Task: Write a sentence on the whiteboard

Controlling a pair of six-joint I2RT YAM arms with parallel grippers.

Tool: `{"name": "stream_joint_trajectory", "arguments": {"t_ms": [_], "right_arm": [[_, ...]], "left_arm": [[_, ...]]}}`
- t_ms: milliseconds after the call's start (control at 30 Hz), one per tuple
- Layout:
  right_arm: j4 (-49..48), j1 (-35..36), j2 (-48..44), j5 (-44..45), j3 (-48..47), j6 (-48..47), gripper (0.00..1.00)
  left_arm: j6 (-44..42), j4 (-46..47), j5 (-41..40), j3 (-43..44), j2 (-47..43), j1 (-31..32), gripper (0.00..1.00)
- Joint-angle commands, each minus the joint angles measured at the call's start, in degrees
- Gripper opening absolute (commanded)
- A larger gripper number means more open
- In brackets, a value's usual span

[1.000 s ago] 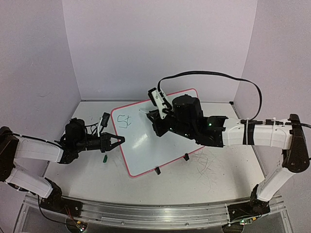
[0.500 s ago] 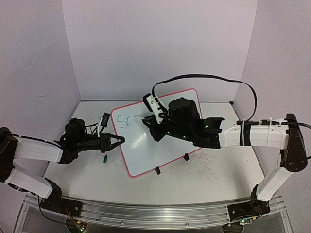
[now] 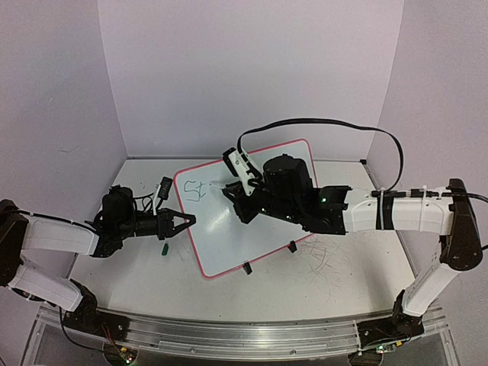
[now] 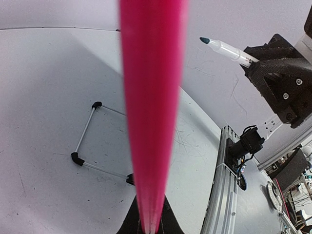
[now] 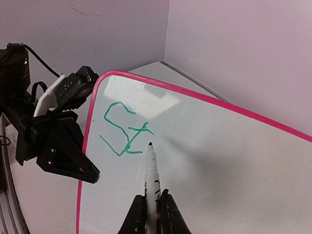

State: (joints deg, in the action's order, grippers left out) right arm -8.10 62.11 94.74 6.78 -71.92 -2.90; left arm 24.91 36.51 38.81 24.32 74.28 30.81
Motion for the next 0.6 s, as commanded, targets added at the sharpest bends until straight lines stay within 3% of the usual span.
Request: {"name": "stream_joint_trajectory", "arguments": {"t_ms": [0, 567], "right_arm": [[-1.8, 0.3, -0.8, 1.8, 0.3, 0.5, 0.00], [-3.3, 0.6, -0.6, -3.1, 0.7, -1.6, 0.00]], "left_arm": [[-3.0, 0.7, -1.0, 2.6, -0.4, 0.0, 0.00], [-3.2, 0.5, -1.1, 2.7, -0.6, 0.0, 0.00]]}}
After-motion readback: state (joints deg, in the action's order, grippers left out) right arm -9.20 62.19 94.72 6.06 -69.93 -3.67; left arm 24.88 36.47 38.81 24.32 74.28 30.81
